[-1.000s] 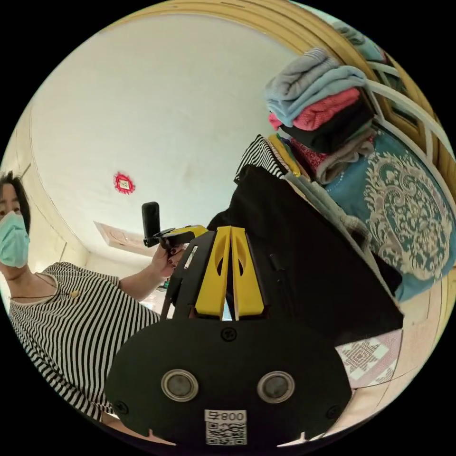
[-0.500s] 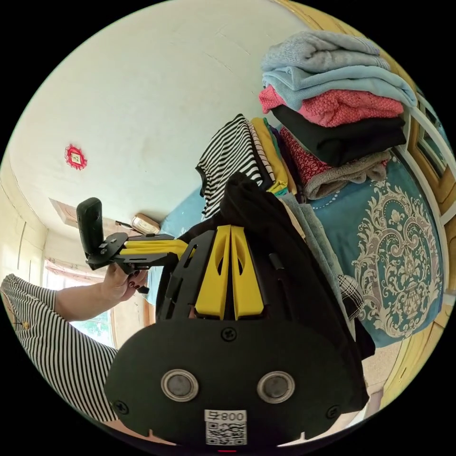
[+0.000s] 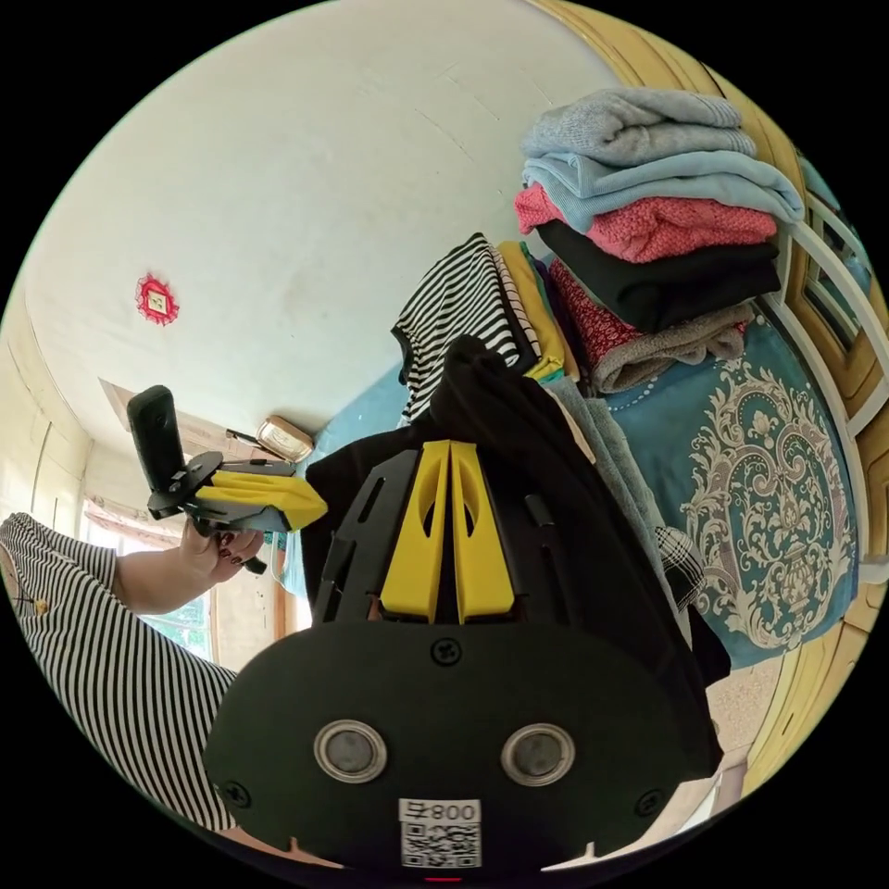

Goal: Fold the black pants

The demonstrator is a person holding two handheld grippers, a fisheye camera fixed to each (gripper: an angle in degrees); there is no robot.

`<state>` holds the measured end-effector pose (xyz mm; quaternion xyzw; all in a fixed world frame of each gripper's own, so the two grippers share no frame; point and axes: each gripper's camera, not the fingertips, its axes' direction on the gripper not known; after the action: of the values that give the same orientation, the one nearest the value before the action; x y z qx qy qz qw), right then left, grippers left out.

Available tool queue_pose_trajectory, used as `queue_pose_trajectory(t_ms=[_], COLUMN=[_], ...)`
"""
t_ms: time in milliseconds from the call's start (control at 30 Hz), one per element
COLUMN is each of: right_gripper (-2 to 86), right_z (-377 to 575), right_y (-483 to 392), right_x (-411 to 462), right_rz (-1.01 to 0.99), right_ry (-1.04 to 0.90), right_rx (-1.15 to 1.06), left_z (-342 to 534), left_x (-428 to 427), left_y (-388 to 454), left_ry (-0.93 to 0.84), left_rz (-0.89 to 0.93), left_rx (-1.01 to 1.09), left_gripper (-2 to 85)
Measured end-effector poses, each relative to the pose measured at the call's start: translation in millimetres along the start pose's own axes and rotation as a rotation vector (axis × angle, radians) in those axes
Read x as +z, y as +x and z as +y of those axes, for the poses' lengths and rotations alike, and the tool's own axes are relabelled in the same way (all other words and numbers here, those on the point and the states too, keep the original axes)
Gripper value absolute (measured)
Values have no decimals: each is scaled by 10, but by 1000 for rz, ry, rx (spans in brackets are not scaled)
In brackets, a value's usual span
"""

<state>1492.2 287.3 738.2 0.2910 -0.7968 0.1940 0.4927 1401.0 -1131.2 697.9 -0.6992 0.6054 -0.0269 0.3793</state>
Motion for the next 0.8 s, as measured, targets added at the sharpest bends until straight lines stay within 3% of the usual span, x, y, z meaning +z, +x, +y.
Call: queue_pose_trajectory(t_ms=[67, 133, 300, 467, 567, 700, 800], right_gripper=[0, 1, 1, 1, 1, 1, 1], right_z=[41, 61, 169, 203, 230, 336, 386], right_y=[-41, -118, -275, -159, -143, -97, -185], right_x=[83, 209, 472, 497, 499, 642, 795], right_rz=[23, 61, 153, 105, 115, 108, 175], right_ry=[6, -11, -9, -23, -35, -9, -16], right_rx=[-17, -57, -169, -109, -107, -120, -163], left_z=[77, 140, 191, 247, 317, 382, 483], left_x=[303, 427, 473, 337, 206, 525, 621], left_y=[86, 90, 118, 203, 430, 485, 486], left_ry=[-109, -109, -141, -107, -39, -160, -129], left_rz=[-120, -167, -177, -110, -168, -259, -284], left_rx=[47, 62, 73, 15, 63, 92, 87], left_gripper=[0, 1, 1, 0, 0, 0, 0])
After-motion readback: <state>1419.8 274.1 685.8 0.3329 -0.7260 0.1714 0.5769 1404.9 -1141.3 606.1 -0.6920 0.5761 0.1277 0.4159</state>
